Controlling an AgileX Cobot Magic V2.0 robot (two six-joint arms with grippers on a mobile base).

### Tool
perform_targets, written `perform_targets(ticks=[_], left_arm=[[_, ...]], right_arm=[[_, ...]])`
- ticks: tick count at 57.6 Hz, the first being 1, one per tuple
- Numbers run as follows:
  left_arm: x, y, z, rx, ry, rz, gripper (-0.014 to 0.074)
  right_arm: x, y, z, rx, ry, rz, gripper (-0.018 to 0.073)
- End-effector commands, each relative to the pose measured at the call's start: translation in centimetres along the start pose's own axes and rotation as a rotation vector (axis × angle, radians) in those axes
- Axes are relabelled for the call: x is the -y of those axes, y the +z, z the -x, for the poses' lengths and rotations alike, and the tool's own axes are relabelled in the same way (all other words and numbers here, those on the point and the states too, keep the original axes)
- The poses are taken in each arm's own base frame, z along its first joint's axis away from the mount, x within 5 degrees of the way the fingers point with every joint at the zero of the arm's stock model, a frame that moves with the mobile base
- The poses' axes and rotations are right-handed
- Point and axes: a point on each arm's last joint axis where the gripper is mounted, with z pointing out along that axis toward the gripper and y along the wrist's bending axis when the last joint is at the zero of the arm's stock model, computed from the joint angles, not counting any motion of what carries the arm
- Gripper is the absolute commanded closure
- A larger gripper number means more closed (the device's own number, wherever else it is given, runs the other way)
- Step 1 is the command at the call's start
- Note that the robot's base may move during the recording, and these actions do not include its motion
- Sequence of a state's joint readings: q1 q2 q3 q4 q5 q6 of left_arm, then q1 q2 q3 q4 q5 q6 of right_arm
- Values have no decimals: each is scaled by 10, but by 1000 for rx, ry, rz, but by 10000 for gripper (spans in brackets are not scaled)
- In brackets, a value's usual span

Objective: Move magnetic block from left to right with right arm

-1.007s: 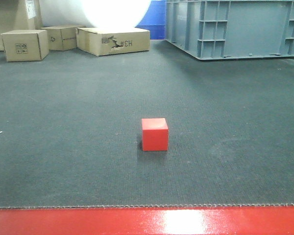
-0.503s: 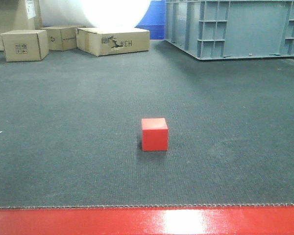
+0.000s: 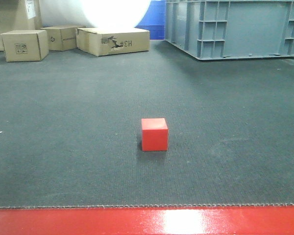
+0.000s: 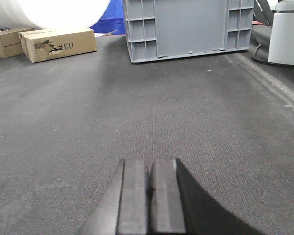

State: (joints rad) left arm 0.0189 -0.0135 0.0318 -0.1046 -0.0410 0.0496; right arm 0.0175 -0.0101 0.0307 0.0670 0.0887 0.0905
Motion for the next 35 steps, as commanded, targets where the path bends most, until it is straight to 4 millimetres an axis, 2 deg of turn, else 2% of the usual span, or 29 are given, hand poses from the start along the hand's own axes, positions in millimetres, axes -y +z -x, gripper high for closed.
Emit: perform_targets(ticks=[1, 35], left_arm=[[0, -1, 6, 91, -3, -2, 722], [0, -1, 6, 91, -3, -2, 722]], right_arm=[[-1, -2, 9, 102, -1, 4, 538], [-1, -2, 9, 102, -1, 4, 538]])
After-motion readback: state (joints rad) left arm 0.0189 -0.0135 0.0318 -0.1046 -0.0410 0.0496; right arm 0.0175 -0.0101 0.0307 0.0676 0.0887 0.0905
